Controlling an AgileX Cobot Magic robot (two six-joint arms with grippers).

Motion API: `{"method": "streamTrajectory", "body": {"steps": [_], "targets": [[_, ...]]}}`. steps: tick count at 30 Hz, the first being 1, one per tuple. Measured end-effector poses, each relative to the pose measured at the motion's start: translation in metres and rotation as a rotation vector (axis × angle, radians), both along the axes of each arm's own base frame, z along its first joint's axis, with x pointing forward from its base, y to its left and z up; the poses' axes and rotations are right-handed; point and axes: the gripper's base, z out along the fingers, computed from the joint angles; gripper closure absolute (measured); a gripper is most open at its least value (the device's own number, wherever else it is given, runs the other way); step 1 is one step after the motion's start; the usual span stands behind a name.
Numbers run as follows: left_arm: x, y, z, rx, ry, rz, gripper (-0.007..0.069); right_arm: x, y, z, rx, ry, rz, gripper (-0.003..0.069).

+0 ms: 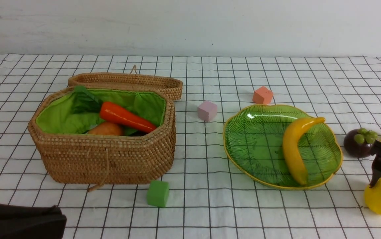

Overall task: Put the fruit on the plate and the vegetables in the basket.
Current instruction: Use the right arm to grab a lemon and put it into the right plate

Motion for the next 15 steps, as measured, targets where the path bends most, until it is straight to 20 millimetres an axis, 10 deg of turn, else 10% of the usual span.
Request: {"method": "streamTrajectory", "body": {"steps": [15], "targets": [[0.001, -0.001, -0.001, 0.007, 0.002, 0.000, 0.0634, 0.008, -0.003, -0.016, -0.033, 0.042, 0.192, 0.0055]]}}
